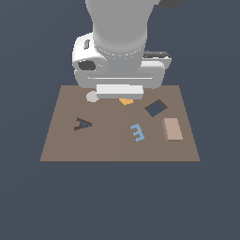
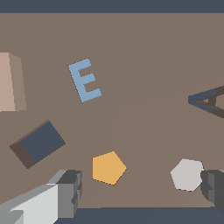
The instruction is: Insert a designated object into the corresponding slot on a board.
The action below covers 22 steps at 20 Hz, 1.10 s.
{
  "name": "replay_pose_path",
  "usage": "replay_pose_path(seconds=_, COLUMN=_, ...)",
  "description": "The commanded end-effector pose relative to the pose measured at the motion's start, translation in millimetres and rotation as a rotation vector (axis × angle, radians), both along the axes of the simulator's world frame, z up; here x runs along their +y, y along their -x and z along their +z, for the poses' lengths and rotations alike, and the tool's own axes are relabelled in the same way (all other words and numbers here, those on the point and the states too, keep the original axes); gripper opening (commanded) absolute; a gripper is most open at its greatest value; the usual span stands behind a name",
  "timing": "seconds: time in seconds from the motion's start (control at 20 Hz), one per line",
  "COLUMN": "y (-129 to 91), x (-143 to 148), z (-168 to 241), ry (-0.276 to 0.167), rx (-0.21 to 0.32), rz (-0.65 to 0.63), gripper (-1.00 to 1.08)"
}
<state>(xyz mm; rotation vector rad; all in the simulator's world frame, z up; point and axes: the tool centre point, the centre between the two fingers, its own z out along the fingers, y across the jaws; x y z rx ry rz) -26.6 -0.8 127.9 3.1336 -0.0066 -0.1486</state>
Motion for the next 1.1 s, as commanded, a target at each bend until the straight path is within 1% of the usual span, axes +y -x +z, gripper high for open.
replay_pose_path(seconds=0.0, y=0.0, x=0.0, z=0.0, ry=0.0, rx=0.0, rz=0.0, gripper=1.0)
replay_pose_path(seconds=0.2, y=-2.5, x=6.5, z=-3.1, ry=-0.001, rx=-0.004, rz=0.001, gripper=1.0)
replay_pose_path(seconds=0.4, y=-10.0, x=25.3, z=-12.1, ry=-0.002, rx=-0.014, rz=0.005, gripper=1.0)
replay_pose_path(seconds=0.6, y=-21.8, x=54.2, z=-25.7, ry=-0.004, rx=-0.029, rz=0.01, gripper=1.0)
replay_pose_path(seconds=1.05, y=-55.3, x=131.1, z=-60.5, ry=-0.007, rx=-0.071, rz=0.026, gripper=1.0)
